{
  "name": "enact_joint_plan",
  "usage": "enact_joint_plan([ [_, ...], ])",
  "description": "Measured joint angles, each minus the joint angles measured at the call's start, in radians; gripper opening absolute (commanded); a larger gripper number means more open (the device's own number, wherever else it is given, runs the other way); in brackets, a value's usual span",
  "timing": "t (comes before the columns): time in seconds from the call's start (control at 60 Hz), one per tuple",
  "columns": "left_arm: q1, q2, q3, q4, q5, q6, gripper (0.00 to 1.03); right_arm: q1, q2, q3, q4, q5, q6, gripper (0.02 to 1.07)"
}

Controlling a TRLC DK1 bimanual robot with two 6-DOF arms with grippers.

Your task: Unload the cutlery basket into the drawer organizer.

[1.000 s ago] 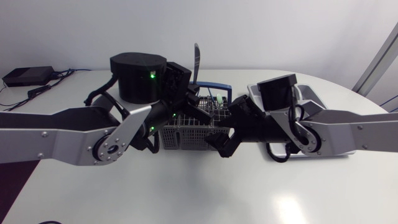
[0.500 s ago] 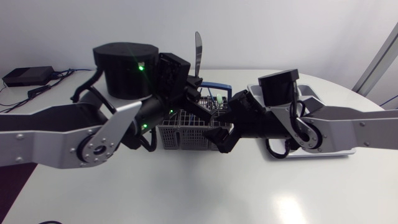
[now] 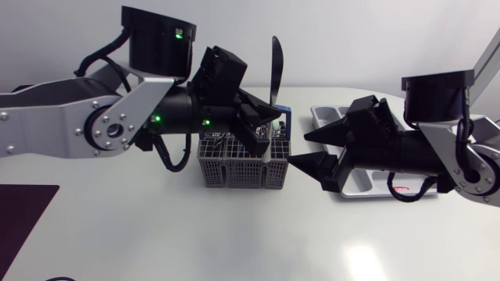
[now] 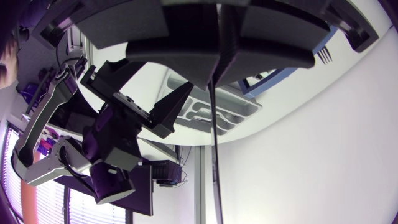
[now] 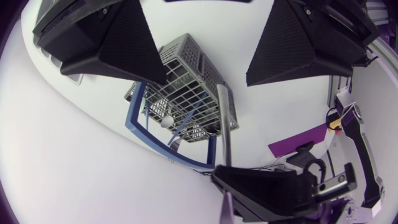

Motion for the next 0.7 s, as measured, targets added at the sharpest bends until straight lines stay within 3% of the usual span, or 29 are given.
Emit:
enact_joint_plan([
  [0.417, 0.002, 0.093, 0.085, -0.039, 0.163, -0.091, 0.16, 0.000, -0.027, -0.005, -0.010, -0.065, 0.038, 0.86],
  [0.6, 0.002, 0.097, 0.098, -0.044, 0.188, -0.110, 0.16, 0.009, -0.011, -0.003, -0.002, -0.069, 0.052, 0.64],
  [0.7, 0.002, 0.097, 0.098, -0.049, 0.205, -0.120, 0.16, 0.012, -0.002, -0.002, 0.017, -0.070, 0.066, 0.57],
])
